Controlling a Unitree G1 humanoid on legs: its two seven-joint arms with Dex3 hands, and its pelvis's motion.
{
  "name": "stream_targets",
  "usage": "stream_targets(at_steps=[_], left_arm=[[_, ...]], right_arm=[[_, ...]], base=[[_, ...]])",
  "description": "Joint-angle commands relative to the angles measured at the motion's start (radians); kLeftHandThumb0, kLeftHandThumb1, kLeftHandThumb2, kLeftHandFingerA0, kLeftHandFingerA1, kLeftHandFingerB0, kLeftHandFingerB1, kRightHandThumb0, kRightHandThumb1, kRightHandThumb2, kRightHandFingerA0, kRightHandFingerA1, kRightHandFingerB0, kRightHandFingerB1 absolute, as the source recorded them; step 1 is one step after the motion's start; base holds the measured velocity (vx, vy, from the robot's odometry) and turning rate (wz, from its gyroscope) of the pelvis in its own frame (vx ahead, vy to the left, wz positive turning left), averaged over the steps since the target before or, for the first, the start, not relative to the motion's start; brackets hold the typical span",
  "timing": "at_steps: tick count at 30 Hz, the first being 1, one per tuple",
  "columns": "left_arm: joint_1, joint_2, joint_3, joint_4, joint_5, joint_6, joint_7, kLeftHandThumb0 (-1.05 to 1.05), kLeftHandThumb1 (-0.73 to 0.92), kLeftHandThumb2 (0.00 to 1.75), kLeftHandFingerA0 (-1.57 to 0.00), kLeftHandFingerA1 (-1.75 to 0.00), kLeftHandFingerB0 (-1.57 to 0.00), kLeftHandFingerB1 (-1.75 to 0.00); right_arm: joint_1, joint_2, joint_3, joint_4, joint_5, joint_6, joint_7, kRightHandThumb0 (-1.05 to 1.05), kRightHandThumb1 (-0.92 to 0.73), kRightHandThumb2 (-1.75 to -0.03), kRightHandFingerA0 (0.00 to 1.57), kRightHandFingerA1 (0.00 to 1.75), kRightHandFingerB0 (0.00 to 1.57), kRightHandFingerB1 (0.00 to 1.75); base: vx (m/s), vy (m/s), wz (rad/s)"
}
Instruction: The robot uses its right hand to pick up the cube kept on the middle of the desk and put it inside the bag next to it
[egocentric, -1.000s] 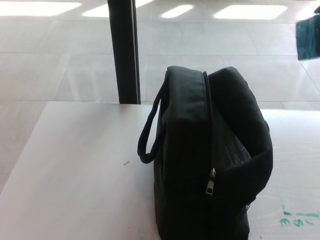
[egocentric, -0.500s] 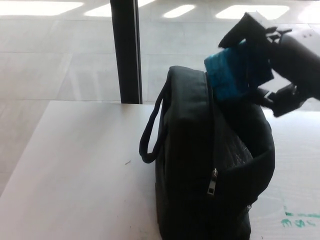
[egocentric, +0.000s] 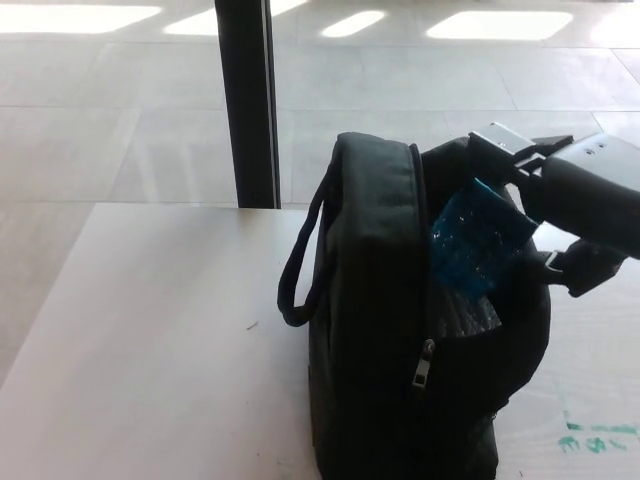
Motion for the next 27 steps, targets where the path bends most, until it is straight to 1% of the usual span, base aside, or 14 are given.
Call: stream_targets(at_steps=[1,2,4,5,7,10,11,12,13,15,16,21,22,27], left_arm=[[0.0,0.013,-0.003,0.005,-0.001,0.003,0.004,-1.05,0.54,0.91,-0.41,-1.54,-0.31,-1.43],[0.003,0.012,-0.006,-0.002,0.001,0.0,0.004,-1.05,0.54,0.92,-0.41,-1.54,-0.31,-1.42],[0.004,0.011,-0.008,-0.005,0.002,-0.004,0.005,-1.05,0.54,0.91,-0.4,-1.54,-0.31,-1.43],[0.003,0.012,-0.009,-0.003,0.003,-0.006,0.004,-1.05,0.55,0.91,-0.38,-1.52,-0.3,-1.41],[0.0,0.012,-0.01,-0.003,0.003,-0.001,0.013,-1.05,0.55,0.91,-0.39,-1.51,-0.31,-1.41],[-0.004,0.015,-0.017,0.009,0.009,-0.01,0.013,-1.05,0.57,0.91,-0.37,-1.5,-0.32,-1.42],[-0.004,0.016,-0.016,0.011,0.008,-0.01,0.011,-1.05,0.56,0.91,-0.38,-1.5,-0.33,-1.41],[-0.006,0.016,-0.014,0.014,0.004,-0.007,0.011,-1.05,0.56,0.91,-0.38,-1.5,-0.33,-1.41],[-0.004,0.015,-0.015,0.009,0.004,-0.001,0.016,-1.05,0.54,0.92,-0.39,-1.51,-0.33,-1.42],[-0.006,0.017,-0.012,0.011,0.002,0.007,0.026,-1.05,0.55,0.91,-0.39,-1.47,-0.34,-1.38],[-0.008,0.016,-0.01,0.014,-0.001,0.006,0.022,-1.05,0.54,0.91,-0.39,-1.48,-0.34,-1.38],[0.004,0.014,-0.01,0.012,-0.001,-0.009,0.014,-1.05,0.53,0.91,-0.41,-1.52,-0.34,-1.42],[0.007,0.011,-0.007,0.006,-0.004,-0.006,0.021,-1.05,0.53,0.92,-0.42,-1.52,-0.35,-1.43],[0.008,0.009,-0.005,0.006,-0.006,-0.003,0.018,-1.05,0.55,0.93,-0.41,-1.5,-0.34,-1.4]], right_arm=[[-0.01,0.004,0.017,0.012,-0.04,-0.052,-0.003,-0.27,-0.59,-0.8,0.87,1.75,0.64,1.68],[-0.023,0.023,0.032,0.005,-0.057,-0.051,-0.008,-0.32,-0.62,-0.71,0.89,1.75,0.75,1.42],[-0.032,0.04,0.043,-0.011,-0.065,-0.037,0.001,-0.3,-0.62,-0.77,0.88,1.75,0.73,1.46],[-0.037,0.047,0.047,-0.023,-0.07,-0.023,0.011,-0.32,-0.63,-0.72,0.88,1.75,0.76,1.25],[-0.047,0.063,0.051,-0.013,-0.066,-0.04,0.002,-0.31,-0.61,-0.71,0.89,1.75,0.81,1.15],[-0.057,0.078,0.067,-0.043,-0.09,0.018,0.045,-0.26,-0.61,-0.86,0.91,1.75,0.77,1.36],[-0.059,0.078,0.074,-0.06,-0.103,0.051,0.073,-0.26,-0.68,-0.84,0.94,1.75,0.75,1.08],[-0.062,0.076,0.079,-0.073,-0.116,0.076,0.096,-0.26,-0.68,-0.84,0.94,1.75,0.75,1.08],[-0.059,0.063,0.087,-0.104,-0.164,0.113,0.12,-0.4,-0.65,-0.6,0.79,1.14,0.36,0.5],[-0.078,0.029,0.12,-0.169,-0.255,0.225,0.267,-0.63,-0.43,-0.83,0.12,0.58,0.02,0.25],[-0.083,0.019,0.131,-0.196,-0.301,0.277,0.325,-0.83,-0.46,-0.78,0.0,0.12,0.0,0.01],[-0.132,-0.026,0.152,-0.22,-0.343,0.366,0.521,-0.8,-0.45,-0.55,0.0,0.0,0.0,0.0],[-0.156,-0.04,0.158,-0.205,-0.342,0.372,0.567,-0.81,-0.45,-0.85,0.0,0.19,0.0,0.0],[-0.2,-0.083,0.153,-0.172,-0.301,0.373,0.645,-0.85,-0.5,-0.88,0.0,0.0,0.12,0.22]], base=[[0.0,0.0,0.0],[0.0,0.0,0.0],[0.0,0.0,0.0],[0.0,0.0,0.0],[0.0,0.0,0.0],[0.0,0.0,0.0],[0.0,0.0,0.0],[0.0,0.0,0.0],[0.0,0.0,0.0],[0.0,0.0,0.0],[0.0,0.0,0.0],[0.0,0.0,0.0],[0.0,0.0,0.0],[0.0,0.0,0.0]])
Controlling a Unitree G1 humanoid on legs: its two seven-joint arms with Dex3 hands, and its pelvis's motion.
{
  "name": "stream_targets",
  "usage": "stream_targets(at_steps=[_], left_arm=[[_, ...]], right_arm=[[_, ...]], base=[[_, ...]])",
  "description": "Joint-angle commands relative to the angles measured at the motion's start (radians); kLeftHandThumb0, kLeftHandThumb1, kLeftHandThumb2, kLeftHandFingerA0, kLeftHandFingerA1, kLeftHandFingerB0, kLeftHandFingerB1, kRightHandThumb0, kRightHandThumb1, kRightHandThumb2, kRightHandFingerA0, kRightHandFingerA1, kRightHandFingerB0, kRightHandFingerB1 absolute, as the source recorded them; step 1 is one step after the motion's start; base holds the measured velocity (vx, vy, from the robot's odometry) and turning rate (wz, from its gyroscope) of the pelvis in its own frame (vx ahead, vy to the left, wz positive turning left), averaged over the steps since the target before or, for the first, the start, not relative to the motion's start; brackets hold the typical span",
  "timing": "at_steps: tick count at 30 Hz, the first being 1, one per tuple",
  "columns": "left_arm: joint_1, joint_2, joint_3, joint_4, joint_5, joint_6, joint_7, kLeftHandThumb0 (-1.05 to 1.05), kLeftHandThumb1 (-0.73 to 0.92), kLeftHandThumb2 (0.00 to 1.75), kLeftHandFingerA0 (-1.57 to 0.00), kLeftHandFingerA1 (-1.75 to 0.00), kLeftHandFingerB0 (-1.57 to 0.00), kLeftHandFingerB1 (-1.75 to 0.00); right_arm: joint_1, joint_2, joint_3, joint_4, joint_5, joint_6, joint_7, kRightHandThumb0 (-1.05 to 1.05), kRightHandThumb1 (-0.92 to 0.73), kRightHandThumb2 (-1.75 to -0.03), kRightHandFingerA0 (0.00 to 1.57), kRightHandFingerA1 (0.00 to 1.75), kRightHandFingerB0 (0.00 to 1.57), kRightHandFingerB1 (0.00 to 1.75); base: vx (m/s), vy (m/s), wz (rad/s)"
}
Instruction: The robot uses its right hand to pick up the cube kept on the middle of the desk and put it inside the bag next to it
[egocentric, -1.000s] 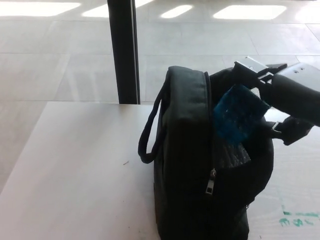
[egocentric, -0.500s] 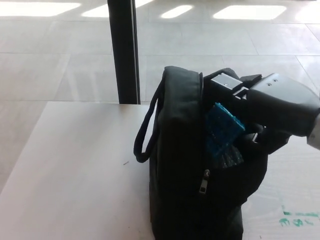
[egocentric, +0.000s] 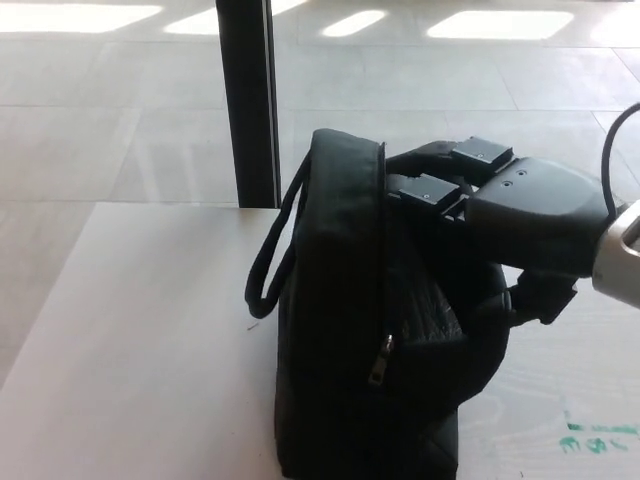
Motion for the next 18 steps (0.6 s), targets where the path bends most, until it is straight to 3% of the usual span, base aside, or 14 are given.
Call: stream_targets(at_steps=[1,2,3,4,5,6,7,8,9,12,13,15,16,18], left_arm=[[0.014,0.009,0.009,-0.002,-0.009,-0.003,0.012,-1.05,0.53,0.92,-0.41,-1.51,-0.34,-1.41],[0.016,0.01,0.013,-0.001,-0.013,-0.008,0.007,-1.05,0.53,0.92,-0.41,-1.51,-0.34,-1.41],[0.014,0.011,0.014,0.003,-0.014,-0.007,0.002,-1.05,0.54,0.91,-0.41,-1.5,-0.33,-1.4],[0.013,0.011,0.014,0.007,-0.014,-0.009,-0.002,-1.05,0.54,0.91,-0.41,-1.51,-0.33,-1.41],[0.013,0.012,0.014,0.011,-0.014,-0.013,-0.006,-1.05,0.54,0.91,-0.41,-1.51,-0.33,-1.41],[0.013,0.011,0.013,0.011,-0.014,-0.014,-0.006,-1.05,0.53,0.91,-0.43,-1.53,-0.34,-1.42],[0.017,0.009,0.015,0.006,-0.016,-0.014,-0.005,-1.05,0.52,0.92,-0.43,-1.53,-0.34,-1.42],[0.022,0.007,0.019,0.0,-0.02,-0.01,-0.003,-1.05,0.52,0.92,-0.43,-1.53,-0.34,-1.42],[0.018,0.007,0.015,0.001,-0.016,-0.006,0.003,-1.05,0.53,0.93,-0.42,-1.52,-0.33,-1.41],[0.016,0.007,0.011,0.002,-0.011,-0.01,0.002,-1.05,0.53,0.92,-0.41,-1.51,-0.32,-1.4],[0.014,0.007,0.015,0.006,-0.015,-0.007,0.001,-1.05,0.54,0.92,-0.43,-1.5,-0.32,-1.4],[0.015,0.01,0.017,0.009,-0.015,-0.007,0.0,-1.05,0.54,0.92,-0.43,-1.5,-0.32,-1.4],[0.016,0.009,0.015,0.007,-0.012,-0.007,0.007,-1.05,0.53,0.91,-0.42,-1.51,-0.33,-1.4],[0.023,0.007,0.014,0.009,-0.011,-0.012,0.004,-1.05,0.52,0.92,-0.43,-1.51,-0.34,-1.42]], right_arm=[[-0.133,-0.136,0.026,-0.027,-0.11,0.205,0.428,-0.85,-0.5,-0.87,0.0,0.0,0.11,0.25],[-0.149,-0.135,0.03,-0.017,-0.116,0.204,0.434,-0.82,-0.36,-0.77,0.0,0.0,0.08,0.26],[-0.157,-0.138,0.029,-0.015,-0.115,0.208,0.443,-0.86,-0.51,-0.89,0.0,0.01,0.14,0.21],[-0.16,-0.141,0.024,-0.015,-0.106,0.213,0.446,-0.84,-0.37,-0.77,0.0,0.0,0.09,0.27],[-0.161,-0.142,0.017,-0.015,-0.094,0.22,0.447,-0.84,-0.37,-0.77,0.0,0.0,0.09,0.27],[-0.16,-0.142,0.002,-0.015,-0.075,0.225,0.436,-0.83,-0.52,-0.56,0.0,0.13,0.17,0.32],[-0.16,-0.139,-0.026,-0.014,-0.039,0.239,0.415,-0.86,-0.48,-0.88,0.0,0.1,0.12,0.42],[-0.166,-0.135,-0.034,-0.013,-0.031,0.248,0.412,-0.86,-0.48,-0.88,0.0,0.1,0.12,0.42],[-0.17,-0.136,-0.064,-0.008,0.0,0.264,0.396,-0.79,-0.49,-0.9,0.03,0.25,0.2,0.48],[-0.181,-0.131,-0.128,0.009,0.061,0.301,0.369,-0.83,-0.53,-0.89,0.03,0.42,0.2,0.47],[-0.187,-0.118,-0.199,0.013,0.129,0.344,0.343,-0.69,-0.49,-0.87,0.11,0.51,0.26,0.47],[-0.184,-0.107,-0.229,0.014,0.15,0.363,0.338,-0.69,-0.49,-0.87,0.11,0.51,0.26,0.47],[-0.176,-0.093,-0.355,0.004,0.223,0.395,0.258,-0.59,-0.64,-0.59,0.3,0.46,0.4,0.34],[-0.151,-0.101,-0.437,-0.025,0.262,0.409,0.244,-0.55,-0.63,-0.59,0.36,0.48,0.4,0.34]], base=[[0.0,0.0,0.0],[0.0,0.0,0.0],[0.0,0.0,0.0],[0.0,0.0,0.0],[0.0,0.0,0.0],[0.0,0.0,0.0],[0.0,0.0,0.0],[0.0,0.0,0.0],[0.0,0.0,0.0],[0.0,0.0,0.0],[0.0,0.0,0.0],[0.0,0.0,0.0],[0.0,0.0,0.0],[0.0,0.0,0.0]])
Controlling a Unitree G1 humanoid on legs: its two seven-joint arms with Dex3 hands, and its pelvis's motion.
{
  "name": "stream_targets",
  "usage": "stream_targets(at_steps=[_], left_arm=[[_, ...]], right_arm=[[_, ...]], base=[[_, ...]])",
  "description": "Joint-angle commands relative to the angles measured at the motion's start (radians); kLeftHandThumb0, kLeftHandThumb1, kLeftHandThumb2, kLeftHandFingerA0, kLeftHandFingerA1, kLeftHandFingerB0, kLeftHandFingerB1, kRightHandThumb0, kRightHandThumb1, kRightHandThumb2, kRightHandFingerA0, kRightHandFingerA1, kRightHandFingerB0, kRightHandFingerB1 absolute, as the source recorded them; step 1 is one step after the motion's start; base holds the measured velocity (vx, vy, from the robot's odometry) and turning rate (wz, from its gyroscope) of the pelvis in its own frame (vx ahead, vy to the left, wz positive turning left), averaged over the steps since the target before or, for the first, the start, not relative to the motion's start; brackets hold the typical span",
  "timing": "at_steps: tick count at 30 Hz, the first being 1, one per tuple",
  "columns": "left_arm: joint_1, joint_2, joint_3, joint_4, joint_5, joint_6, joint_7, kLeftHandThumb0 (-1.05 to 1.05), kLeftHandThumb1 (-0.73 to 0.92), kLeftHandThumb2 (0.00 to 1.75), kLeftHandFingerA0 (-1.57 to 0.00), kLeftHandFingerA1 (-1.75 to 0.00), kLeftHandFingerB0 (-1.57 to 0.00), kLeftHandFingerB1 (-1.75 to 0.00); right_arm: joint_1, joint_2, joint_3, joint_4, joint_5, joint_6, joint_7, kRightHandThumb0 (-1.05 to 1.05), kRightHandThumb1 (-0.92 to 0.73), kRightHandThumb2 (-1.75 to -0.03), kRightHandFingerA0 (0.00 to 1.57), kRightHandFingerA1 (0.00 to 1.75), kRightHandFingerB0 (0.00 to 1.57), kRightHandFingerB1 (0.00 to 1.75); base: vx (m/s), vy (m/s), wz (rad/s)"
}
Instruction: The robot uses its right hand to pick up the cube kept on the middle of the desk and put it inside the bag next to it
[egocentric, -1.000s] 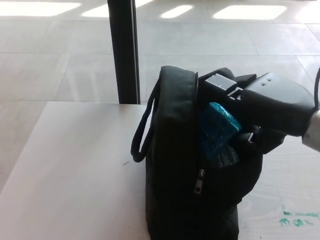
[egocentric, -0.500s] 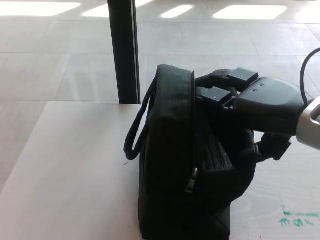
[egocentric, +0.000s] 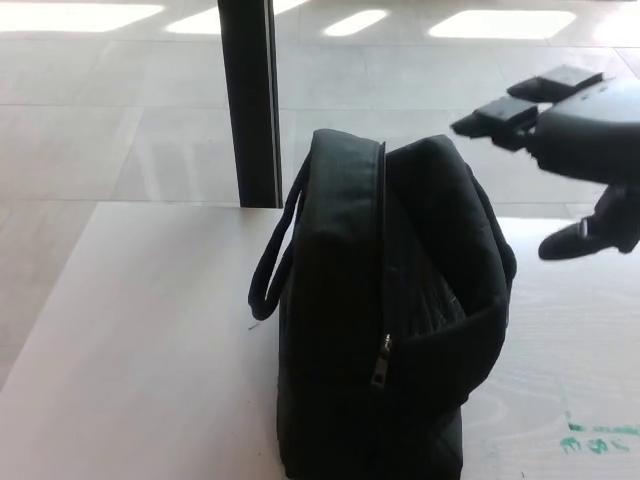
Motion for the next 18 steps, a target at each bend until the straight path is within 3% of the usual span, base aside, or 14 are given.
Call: stream_targets(at_steps=[1,2,3,5,6,10,11,15,16,18], left_arm=[[0.018,0.007,0.009,0.01,-0.009,-0.013,0.003,-1.05,0.52,0.92,-0.43,-1.51,-0.34,-1.42],[0.021,0.009,0.009,0.013,-0.009,-0.015,0.001,-1.05,0.53,0.91,-0.42,-1.51,-0.33,-1.42],[0.023,0.01,0.009,0.013,-0.008,-0.015,0.002,-1.05,0.53,0.92,-0.43,-1.51,-0.34,-1.42],[0.027,0.011,0.009,0.008,-0.008,-0.014,0.001,-1.05,0.54,0.91,-0.41,-1.51,-0.33,-1.41],[0.028,0.011,0.01,0.009,-0.008,-0.011,0.005,-1.05,0.55,0.91,-0.4,-1.49,-0.33,-1.39],[0.022,0.011,0.013,0.01,-0.011,0.007,0.021,-1.05,0.54,0.91,-0.4,-1.48,-0.34,-1.38],[0.024,0.012,0.013,0.007,-0.01,0.004,0.017,-1.05,0.53,0.92,-0.4,-1.49,-0.34,-1.4],[0.032,0.011,0.01,-0.002,-0.008,0.0,0.017,-1.05,0.52,0.92,-0.4,-1.53,-0.34,-1.43],[0.027,0.012,0.01,0.01,-0.007,-0.003,0.015,-1.05,0.54,0.9,-0.38,-1.53,-0.34,-1.43],[0.025,0.012,0.011,0.015,-0.008,-0.004,0.019,-1.05,0.52,0.92,-0.4,-1.52,-0.33,-1.44]], right_arm=[[-0.004,-0.027,-0.314,-0.047,0.241,0.241,0.023,-0.55,-0.63,-0.59,0.38,0.51,0.42,0.35],[0.02,-0.026,-0.358,-0.063,0.257,0.253,0.014,-0.61,-0.51,-0.87,0.39,0.59,0.34,0.48],[0.04,-0.027,-0.39,-0.07,0.271,0.255,0.013,-0.53,-0.64,-0.59,0.39,0.48,0.42,0.37],[0.087,-0.036,-0.446,-0.087,0.29,0.248,0.014,-0.53,-0.63,-0.59,0.4,0.48,0.41,0.37],[0.165,-0.048,-0.511,-0.097,0.298,0.235,0.011,-0.55,-0.49,-0.88,0.4,0.59,0.3,0.5],[0.359,-0.05,-0.654,-0.108,0.294,0.244,0.018,-0.47,-0.45,-0.83,0.35,0.57,0.27,0.48],[0.409,-0.038,-0.693,-0.092,0.301,0.247,0.008,-0.42,-0.64,-0.57,0.38,0.45,0.35,0.35],[0.614,-0.012,-0.811,-0.028,0.248,0.204,-0.072,-0.55,-0.65,-0.59,0.39,0.4,0.28,0.3],[0.652,-0.004,-0.842,0.017,0.267,0.166,-0.093,-0.57,-0.54,-0.82,0.29,0.51,0.19,0.42],[0.719,0.018,-0.893,0.085,0.271,0.121,-0.161,-0.61,-0.53,-0.82,0.29,0.52,0.18,0.42]], base=[[0.0,0.0,0.0],[0.0,0.0,0.0],[0.0,0.0,0.0],[0.0,0.0,0.0],[0.0,0.0,0.0],[0.0,0.0,0.0],[0.0,0.0,0.0],[0.0,0.0,0.0],[0.0,0.0,0.0],[0.0,0.0,0.0]])
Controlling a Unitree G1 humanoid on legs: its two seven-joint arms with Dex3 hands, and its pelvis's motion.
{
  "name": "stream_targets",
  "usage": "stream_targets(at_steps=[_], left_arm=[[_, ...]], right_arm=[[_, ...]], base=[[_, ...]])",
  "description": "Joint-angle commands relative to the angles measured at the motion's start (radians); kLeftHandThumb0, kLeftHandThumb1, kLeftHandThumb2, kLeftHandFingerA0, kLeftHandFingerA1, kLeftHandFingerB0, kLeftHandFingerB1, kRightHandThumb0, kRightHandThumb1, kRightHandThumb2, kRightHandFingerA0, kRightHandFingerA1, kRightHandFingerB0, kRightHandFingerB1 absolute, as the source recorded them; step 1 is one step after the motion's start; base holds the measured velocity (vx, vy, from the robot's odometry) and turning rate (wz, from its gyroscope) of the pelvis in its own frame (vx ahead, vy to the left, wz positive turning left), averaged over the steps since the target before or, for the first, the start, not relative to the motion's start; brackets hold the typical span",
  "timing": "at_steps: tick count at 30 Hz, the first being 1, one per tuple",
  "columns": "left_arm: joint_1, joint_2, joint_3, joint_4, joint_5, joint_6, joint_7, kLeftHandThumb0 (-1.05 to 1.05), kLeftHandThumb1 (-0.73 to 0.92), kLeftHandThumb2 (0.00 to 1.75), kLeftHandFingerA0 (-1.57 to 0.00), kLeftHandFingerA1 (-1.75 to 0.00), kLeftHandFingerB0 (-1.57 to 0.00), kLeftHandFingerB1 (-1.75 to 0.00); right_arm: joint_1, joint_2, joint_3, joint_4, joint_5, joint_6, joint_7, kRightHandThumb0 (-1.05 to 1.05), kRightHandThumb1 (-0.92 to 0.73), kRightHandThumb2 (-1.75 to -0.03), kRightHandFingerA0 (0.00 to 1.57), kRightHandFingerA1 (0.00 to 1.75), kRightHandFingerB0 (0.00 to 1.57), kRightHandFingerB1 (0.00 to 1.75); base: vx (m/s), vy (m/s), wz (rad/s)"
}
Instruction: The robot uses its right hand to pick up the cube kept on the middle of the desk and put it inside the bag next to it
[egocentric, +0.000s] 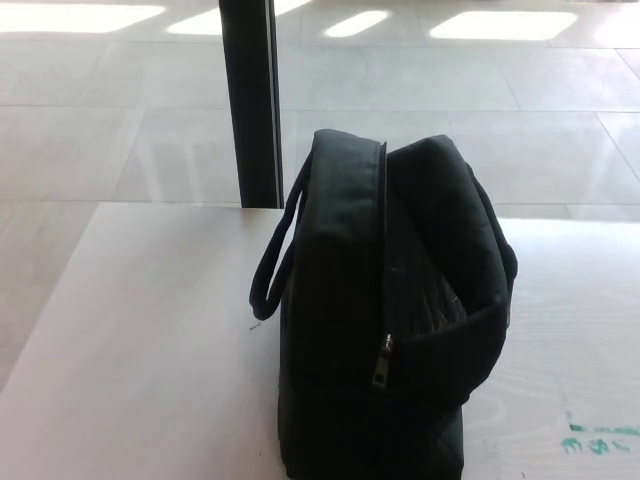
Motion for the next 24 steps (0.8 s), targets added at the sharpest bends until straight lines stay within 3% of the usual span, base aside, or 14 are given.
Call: stream_targets(at_steps=[1,6,12,13,15,16,17,18,21,22,24], left_arm=[[0.02,0.011,0.009,0.01,-0.006,-0.007,0.017,-1.05,0.52,0.91,-0.4,-1.5,-0.39,-1.43],[0.022,0.006,0.013,-0.007,-0.011,0.01,0.029,-1.05,0.5,0.95,-0.42,-1.54,-0.36,-1.46],[0.01,0.009,0.008,0.005,-0.005,-0.006,0.023,-1.05,0.51,0.95,-0.45,-1.55,-0.34,-1.48],[0.018,0.009,0.011,0.005,-0.007,-0.016,0.017,-1.05,0.52,0.93,-0.44,-1.57,-0.33,-1.45],[0.023,0.02,0.016,0.011,-0.007,-0.013,0.022,-1.05,0.52,0.94,-0.44,-1.55,-0.33,-1.45],[0.022,0.02,0.018,0.012,-0.009,-0.008,0.026,-1.05,0.51,0.95,-0.44,-1.55,-0.33,-1.44],[0.02,0.02,0.018,0.011,-0.009,-0.004,0.029,-1.05,0.51,0.95,-0.44,-1.56,-0.34,-1.45],[0.02,0.021,0.017,0.01,-0.008,-0.001,0.029,-1.05,0.52,0.95,-0.43,-1.55,-0.33,-1.43],[0.024,0.024,0.013,0.013,-0.003,-0.008,0.023,-1.05,0.52,0.95,-0.43,-1.55,-0.32,-1.43],[0.026,0.024,0.014,0.013,-0.004,-0.007,0.026,-1.05,0.52,0.96,-0.44,-1.55,-0.33,-1.43],[0.027,0.023,0.014,0.014,-0.004,-0.006,0.027,-1.05,0.52,0.96,-0.44,-1.55,-0.33,-1.43]], right_arm=[[0.399,0.048,-0.363,0.171,0.118,0.002,-0.206,-0.66,-0.54,-0.88,0.31,0.55,0.15,0.42],[0.609,0.159,-0.494,0.296,0.102,-0.057,-0.433,-0.69,-0.6,-0.89,0.25,0.53,0.08,0.39],[0.635,0.216,-0.536,0.42,0.135,-0.088,-0.571,-0.69,-0.58,-0.9,0.24,0.59,0.05,0.41],[0.649,0.224,-0.536,0.475,0.129,-0.09,-0.61,-0.65,-0.77,-0.62,0.27,0.55,0.07,0.33],[0.667,0.24,-0.548,0.576,0.157,-0.092,-0.634,-0.63,-0.76,-0.63,0.2,0.51,0.09,0.32],[0.669,0.236,-0.545,0.611,0.156,-0.1,-0.649,-0.67,-0.59,-0.92,0.16,0.56,0.03,0.44],[0.669,0.231,-0.545,0.641,0.159,-0.102,-0.655,-0.64,-0.78,-0.64,0.16,0.49,0.09,0.36],[0.662,0.225,-0.545,0.696,0.168,-0.097,-0.669,-0.65,-0.58,-0.91,0.19,0.56,0.05,0.45],[0.651,0.235,-0.54,0.769,0.176,-0.101,-0.71,-0.62,-0.58,-0.9,0.19,0.57,0.07,0.47],[0.646,0.244,-0.547,0.783,0.197,-0.093,-0.692,-0.58,-0.77,-0.64,0.11,0.48,0.1,0.38],[0.643,0.246,-0.549,0.791,0.206,-0.092,-0.685,-0.58,-0.77,-0.64,0.11,0.48,0.1,0.38]], base=[[0.0,0.0,0.0],[0.0,0.0,0.0],[0.0,0.0,0.0],[0.0,0.0,0.0],[0.0,0.0,0.0],[0.0,0.0,0.0],[0.0,0.0,0.0],[0.0,0.0,0.0],[0.0,0.0,0.0],[0.0,0.0,0.0],[0.0,0.0,0.0]])
